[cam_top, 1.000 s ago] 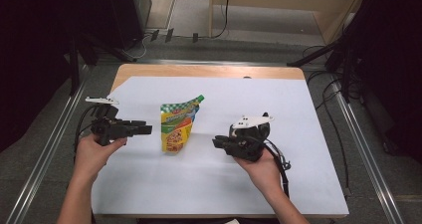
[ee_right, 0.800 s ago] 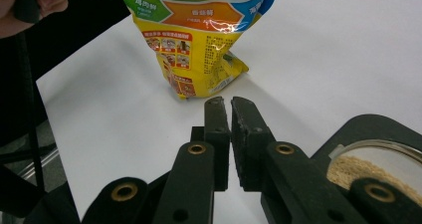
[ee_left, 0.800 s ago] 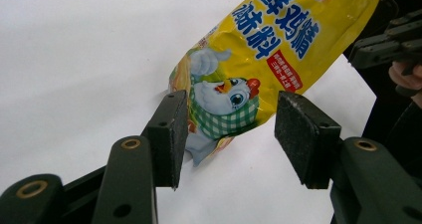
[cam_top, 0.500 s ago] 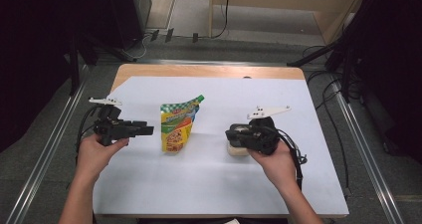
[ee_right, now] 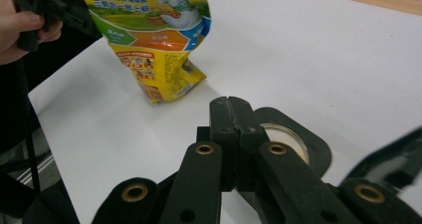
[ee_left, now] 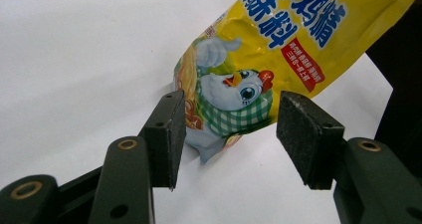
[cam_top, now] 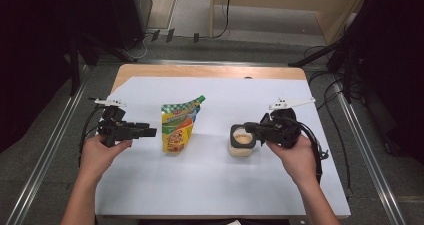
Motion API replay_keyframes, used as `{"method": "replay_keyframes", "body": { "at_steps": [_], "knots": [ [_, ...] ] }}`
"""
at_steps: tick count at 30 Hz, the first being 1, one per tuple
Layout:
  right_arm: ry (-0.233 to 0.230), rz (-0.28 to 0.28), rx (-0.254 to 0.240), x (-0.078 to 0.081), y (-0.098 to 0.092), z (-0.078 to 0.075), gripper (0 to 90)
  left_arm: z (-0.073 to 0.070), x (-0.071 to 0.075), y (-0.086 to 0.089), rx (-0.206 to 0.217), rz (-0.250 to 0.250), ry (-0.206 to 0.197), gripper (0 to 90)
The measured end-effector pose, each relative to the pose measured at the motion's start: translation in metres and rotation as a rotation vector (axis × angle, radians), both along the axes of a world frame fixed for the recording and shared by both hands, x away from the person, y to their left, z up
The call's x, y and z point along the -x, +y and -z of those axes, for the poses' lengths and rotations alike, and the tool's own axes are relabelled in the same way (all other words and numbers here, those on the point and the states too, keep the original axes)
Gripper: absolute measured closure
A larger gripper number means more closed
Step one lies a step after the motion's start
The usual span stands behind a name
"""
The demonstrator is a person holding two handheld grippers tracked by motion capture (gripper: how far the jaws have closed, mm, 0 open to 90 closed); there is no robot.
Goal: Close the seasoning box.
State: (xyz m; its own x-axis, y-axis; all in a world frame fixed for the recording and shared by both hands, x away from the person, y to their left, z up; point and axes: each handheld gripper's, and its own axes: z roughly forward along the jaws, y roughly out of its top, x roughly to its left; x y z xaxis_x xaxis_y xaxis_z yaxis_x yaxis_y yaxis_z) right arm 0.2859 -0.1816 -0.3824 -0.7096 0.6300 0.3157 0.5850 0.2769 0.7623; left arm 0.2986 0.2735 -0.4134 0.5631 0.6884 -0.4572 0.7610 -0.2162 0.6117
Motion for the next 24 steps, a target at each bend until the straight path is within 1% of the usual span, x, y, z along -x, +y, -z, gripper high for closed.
{"method": "replay_keyframes", "body": {
  "at_steps": [3, 10, 17, 18, 21, 24],
  "knots": [
    [0.011, 0.018, -0.006, -0.003, -0.007, 0.0, 90.0, 0.0, 0.0, 0.0, 0.001, -0.001, -0.002, 46.1],
    [0.015, 0.058, -0.018, -0.007, -0.027, -0.006, 90.0, 0.001, 0.0, -0.001, 0.001, 0.002, -0.003, 45.8],
    [0.007, 0.114, -0.031, -0.009, -0.05, -0.011, 90.0, 0.001, 0.0, 0.0, -0.001, 0.0, -0.001, 45.4],
    [0.002, 0.122, -0.032, -0.01, -0.052, -0.011, 90.0, 0.001, 0.0, 0.0, -0.001, 0.0, -0.002, 45.4],
    [0.008, 0.144, -0.031, -0.011, -0.059, -0.009, 90.0, 0.001, 0.0, 0.0, -0.002, -0.002, -0.002, 45.2],
    [0.022, 0.161, -0.031, -0.014, -0.064, -0.004, 90.0, 0.001, 0.0, -0.001, -0.006, -0.005, -0.006, 45.3]
  ]
}}
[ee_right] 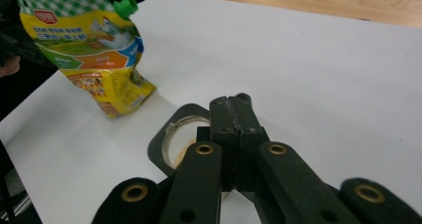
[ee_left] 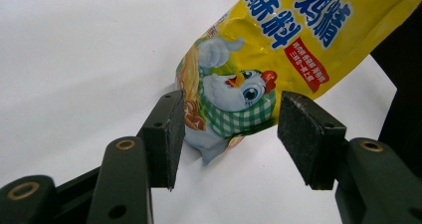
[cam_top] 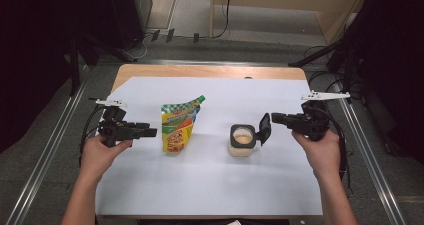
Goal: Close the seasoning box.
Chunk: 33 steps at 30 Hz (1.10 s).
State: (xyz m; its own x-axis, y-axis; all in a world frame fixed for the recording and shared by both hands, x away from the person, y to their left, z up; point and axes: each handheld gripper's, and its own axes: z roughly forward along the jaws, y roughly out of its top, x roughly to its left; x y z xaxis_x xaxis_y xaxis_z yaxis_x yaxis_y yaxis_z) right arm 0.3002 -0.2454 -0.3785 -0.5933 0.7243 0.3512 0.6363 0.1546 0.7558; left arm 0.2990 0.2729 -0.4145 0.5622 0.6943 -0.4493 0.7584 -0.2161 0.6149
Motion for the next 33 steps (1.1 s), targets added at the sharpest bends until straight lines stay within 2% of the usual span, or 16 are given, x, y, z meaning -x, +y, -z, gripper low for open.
{"method": "replay_keyframes", "body": {
  "at_steps": [4, 7, 12, 16, 19, 20, 21, 23, 24, 30, 33],
  "knots": [
    [0.024, 0.011, 0.005, -0.004, -0.002, 0.008, 90.0, 0.0, 0.0, 0.0, -0.005, -0.007, -0.009, 45.8],
    [0.035, 0.009, 0.006, -0.005, -0.001, 0.012, 90.0, 0.0, 0.0, -0.001, -0.011, -0.051, -0.009, 45.1],
    [0.038, 0.004, 0.009, -0.005, 0.002, 0.013, 90.0, 0.001, -0.001, 0.001, -0.007, -0.022, -0.03, 42.7],
    [0.04, 0.005, 0.004, -0.005, 0.002, 0.014, 90.0, 0.001, -0.002, 0.002, -0.033, -0.029, -0.064, 41.8],
    [0.039, 0.005, 0.004, -0.005, 0.003, 0.014, 90.0, 0.002, -0.002, 0.002, -0.035, -0.037, -0.073, 41.1],
    [0.039, 0.003, 0.003, -0.005, 0.003, 0.014, 90.0, 0.002, -0.002, 0.002, -0.034, -0.029, -0.076, 40.6],
    [0.039, 0.003, 0.003, -0.005, 0.004, 0.014, 90.0, 0.002, -0.002, 0.004, -0.014, 0.007, -0.07, 38.1],
    [0.041, 0.001, 0.001, -0.005, 0.004, 0.014, 90.0, 0.003, -0.003, 0.006, 0.051, 0.077, -0.059, 25.4],
    [0.042, -0.001, 0.001, -0.005, 0.005, 0.014, 90.0, 0.003, -0.003, 0.006, 0.062, 0.087, -0.059, 23.3],
    [0.049, -0.013, 0.006, -0.005, 0.01, 0.017, 90.0, 0.004, -0.003, 0.007, 0.022, 0.046, -0.051, 26.0],
    [0.051, -0.026, 0.012, -0.005, 0.015, 0.018, 90.0, 0.004, -0.003, 0.008, 0.018, 0.032, -0.051, 25.9]
  ]
}}
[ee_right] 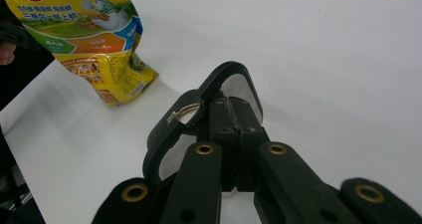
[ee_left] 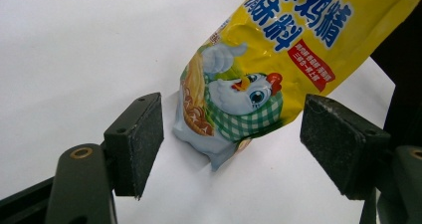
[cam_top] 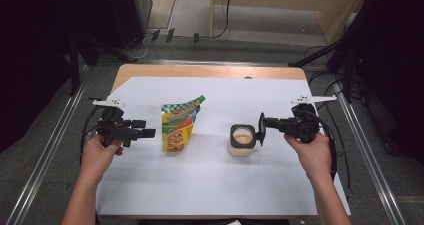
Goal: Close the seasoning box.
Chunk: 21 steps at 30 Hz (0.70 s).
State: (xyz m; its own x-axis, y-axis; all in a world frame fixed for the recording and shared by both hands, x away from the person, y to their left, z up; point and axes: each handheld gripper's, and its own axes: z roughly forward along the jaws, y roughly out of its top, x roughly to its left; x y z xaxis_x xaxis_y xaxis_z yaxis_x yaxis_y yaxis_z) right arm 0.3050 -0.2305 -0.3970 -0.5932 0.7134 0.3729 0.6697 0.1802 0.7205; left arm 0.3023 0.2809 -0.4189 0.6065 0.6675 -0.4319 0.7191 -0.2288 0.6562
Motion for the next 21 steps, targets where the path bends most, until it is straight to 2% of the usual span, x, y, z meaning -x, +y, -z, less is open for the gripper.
{"method": "replay_keyframes", "body": {
  "at_steps": [7, 14, 21],
  "knots": [
    [-0.004, -0.014, 0.002, 0.001, 0.009, 0.003, 90.0, 0.001, 0.0, -0.001, -0.025, -0.01, 0.004, 25.9],
    [0.002, -0.027, -0.015, 0.0, 0.015, 0.008, 90.0, 0.002, 0.0, -0.002, -0.033, -0.001, 0.007, 25.8],
    [0.002, -0.05, 0.0, 0.001, 0.025, 0.011, 90.0, 0.003, -0.001, -0.003, -0.033, -0.002, 0.014, 25.8]
  ]
}}
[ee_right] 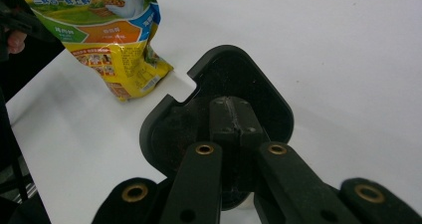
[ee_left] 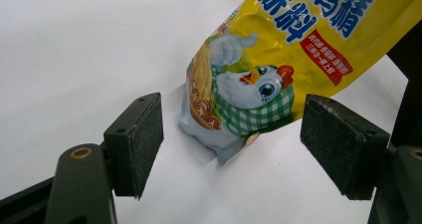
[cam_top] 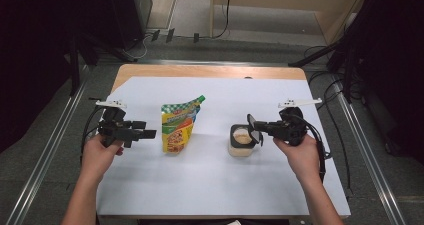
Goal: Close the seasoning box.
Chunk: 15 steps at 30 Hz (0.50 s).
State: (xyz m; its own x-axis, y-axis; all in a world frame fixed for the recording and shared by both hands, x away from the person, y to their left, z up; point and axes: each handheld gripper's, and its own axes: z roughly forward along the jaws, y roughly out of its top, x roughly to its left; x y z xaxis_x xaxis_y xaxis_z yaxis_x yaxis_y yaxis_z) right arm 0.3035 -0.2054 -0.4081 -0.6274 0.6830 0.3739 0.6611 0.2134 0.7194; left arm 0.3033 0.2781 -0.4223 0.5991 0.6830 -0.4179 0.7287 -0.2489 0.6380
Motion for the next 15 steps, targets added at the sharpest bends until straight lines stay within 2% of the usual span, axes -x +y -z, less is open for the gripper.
{"method": "replay_keyframes", "body": {
  "at_steps": [6, 15],
  "knots": [
    [0.004, -0.025, 0.014, 0.001, 0.011, 0.005, 90.0, 0.001, 0.0, -0.002, -0.004, 0.002, 0.008, 25.8],
    [0.021, -0.072, 0.064, 0.002, 0.029, 0.016, 90.0, 0.003, -0.002, -0.007, -0.007, 0.016, 0.017, 25.8]
  ]
}}
